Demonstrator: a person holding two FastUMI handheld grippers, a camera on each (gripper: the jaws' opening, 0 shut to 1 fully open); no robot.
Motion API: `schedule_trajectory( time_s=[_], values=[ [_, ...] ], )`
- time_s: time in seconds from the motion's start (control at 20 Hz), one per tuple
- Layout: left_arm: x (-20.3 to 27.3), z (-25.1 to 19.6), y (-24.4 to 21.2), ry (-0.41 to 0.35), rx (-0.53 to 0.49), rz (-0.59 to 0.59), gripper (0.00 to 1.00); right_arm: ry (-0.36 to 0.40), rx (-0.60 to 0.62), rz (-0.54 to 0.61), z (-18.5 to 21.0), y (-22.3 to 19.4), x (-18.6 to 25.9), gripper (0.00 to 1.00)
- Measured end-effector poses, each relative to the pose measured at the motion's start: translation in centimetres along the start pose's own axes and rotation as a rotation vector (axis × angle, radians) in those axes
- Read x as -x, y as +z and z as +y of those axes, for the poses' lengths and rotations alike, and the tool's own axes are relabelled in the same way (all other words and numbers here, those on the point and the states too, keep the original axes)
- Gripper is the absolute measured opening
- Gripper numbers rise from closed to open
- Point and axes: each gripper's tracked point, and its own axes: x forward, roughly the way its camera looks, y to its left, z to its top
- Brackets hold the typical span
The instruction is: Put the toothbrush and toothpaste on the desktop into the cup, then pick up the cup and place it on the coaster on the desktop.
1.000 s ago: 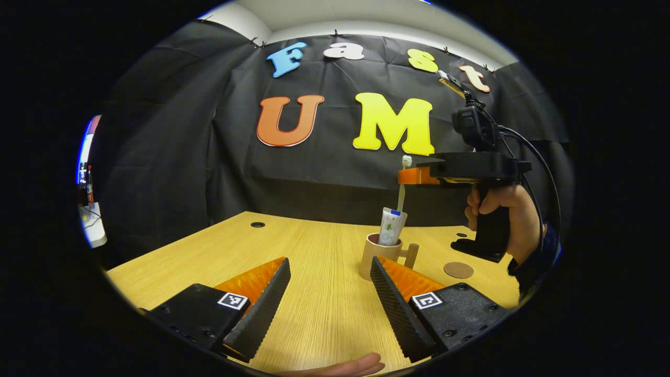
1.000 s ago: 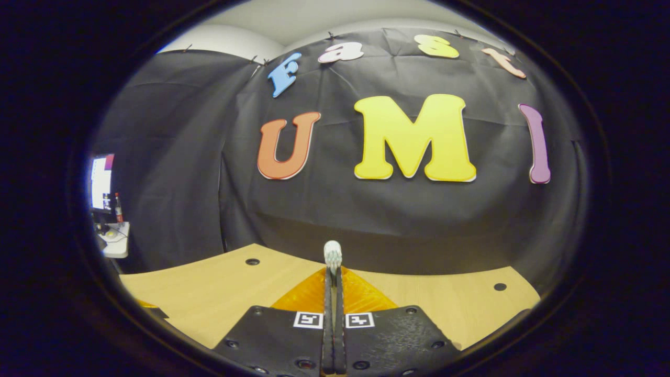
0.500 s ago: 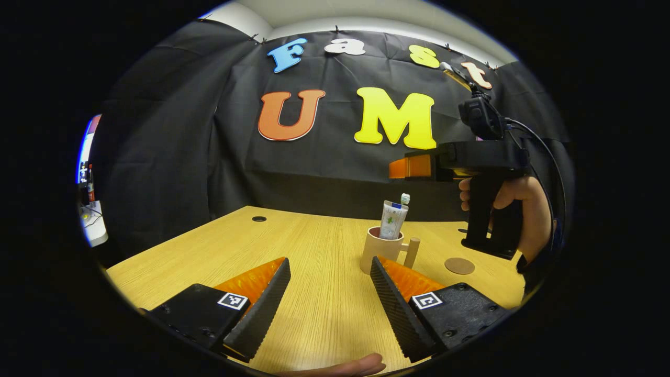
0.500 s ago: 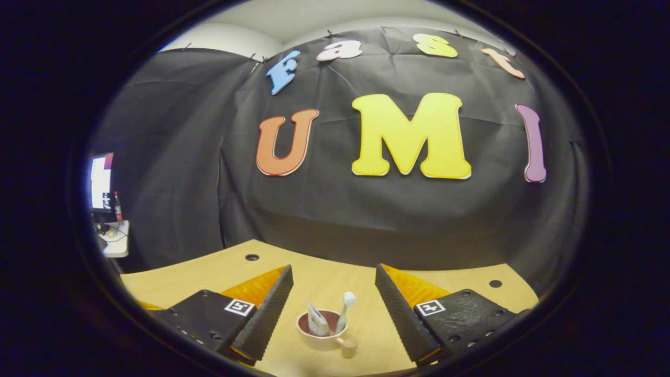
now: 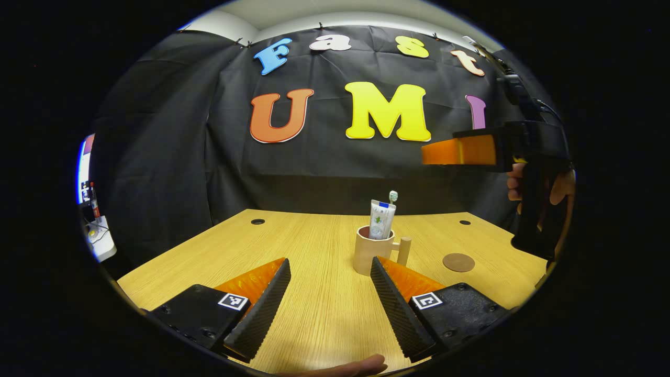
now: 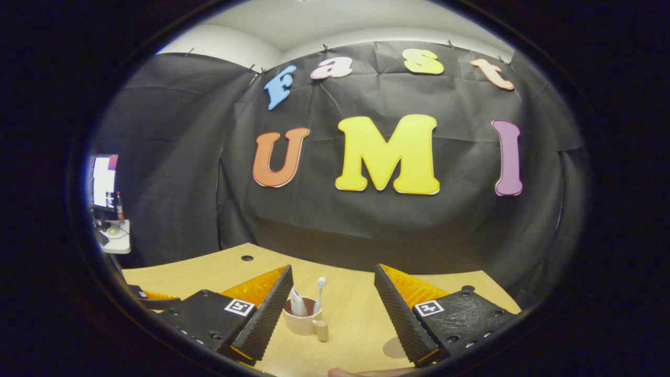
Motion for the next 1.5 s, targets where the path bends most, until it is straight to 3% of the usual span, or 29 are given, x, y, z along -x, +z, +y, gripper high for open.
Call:
schedule_trajectory(
  time_s=[0.35, 0.55, 0.75, 1.0, 1.25, 1.4, 1.5],
  values=[
    [-0.6, -2.7, 1.5, 0.018, 0.147, 0.113, 0.98, -0.09, -0.006, -0.066, -7.8, 0.5, 8.7, 0.96],
    [-2.3, -2.3, 4.4, 0.121, 0.132, 0.15, 0.96, -0.109, -0.001, -0.087, -10.4, 0.1, 13.1, 0.95],
    [-4.7, -3.8, 7.9, 0.127, 0.1, 0.224, 0.95, -0.208, 0.002, -0.131, -14.0, -0.3, 17.3, 0.94],
    [-7.9, -4.6, 11.6, 0.188, 0.033, 0.297, 0.95, -0.211, -0.025, -0.127, -15.4, -1.6, 20.7, 0.95],
    [-8.7, -7.8, 7.9, 0.199, 0.098, 0.576, 0.95, -0.168, -0.019, -0.12, -14.9, -2.1, 22.1, 0.94],
    [-7.4, -9.9, 5.2, 0.253, 0.204, 0.742, 0.95, -0.139, -0.025, -0.143, -14.4, -1.6, 22.6, 0.94],
    [-7.9, -10.3, 4.6, 0.304, 0.209, 0.79, 0.94, -0.143, -0.029, -0.146, -15.2, -1.5, 22.6, 0.95]
  ],
)
